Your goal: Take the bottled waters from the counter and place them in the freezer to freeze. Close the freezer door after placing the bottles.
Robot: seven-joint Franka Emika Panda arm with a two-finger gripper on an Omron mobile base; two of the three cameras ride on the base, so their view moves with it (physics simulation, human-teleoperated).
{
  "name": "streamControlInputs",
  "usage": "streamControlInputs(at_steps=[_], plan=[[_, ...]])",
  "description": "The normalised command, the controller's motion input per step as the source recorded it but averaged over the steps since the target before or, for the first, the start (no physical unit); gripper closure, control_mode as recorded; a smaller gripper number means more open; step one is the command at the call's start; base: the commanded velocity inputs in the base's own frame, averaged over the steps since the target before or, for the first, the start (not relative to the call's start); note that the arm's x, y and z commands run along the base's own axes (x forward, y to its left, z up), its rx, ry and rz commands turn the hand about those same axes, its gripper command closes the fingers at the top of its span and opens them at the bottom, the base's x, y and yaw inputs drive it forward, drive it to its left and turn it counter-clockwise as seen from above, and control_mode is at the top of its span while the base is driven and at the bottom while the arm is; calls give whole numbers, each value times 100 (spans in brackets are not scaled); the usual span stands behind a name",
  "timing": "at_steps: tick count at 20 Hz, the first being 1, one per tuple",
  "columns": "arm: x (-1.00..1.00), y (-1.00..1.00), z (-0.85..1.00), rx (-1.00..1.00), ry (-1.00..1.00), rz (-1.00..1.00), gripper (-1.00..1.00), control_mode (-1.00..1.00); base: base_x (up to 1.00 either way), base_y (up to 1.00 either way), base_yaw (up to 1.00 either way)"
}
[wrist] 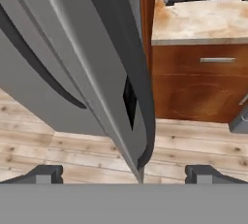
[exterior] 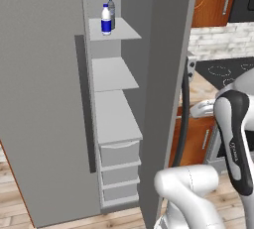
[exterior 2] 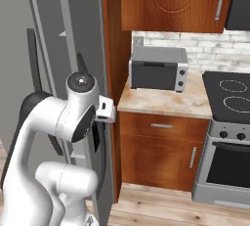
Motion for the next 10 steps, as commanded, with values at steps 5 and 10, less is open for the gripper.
streamControlInputs(at_steps=[5, 10], plan=[[37, -7, -25, 11, 0, 12, -100, -100, 0, 0, 0], [22, 0, -26, 8, -5, 18, -100, -100, 0, 0, 0]])
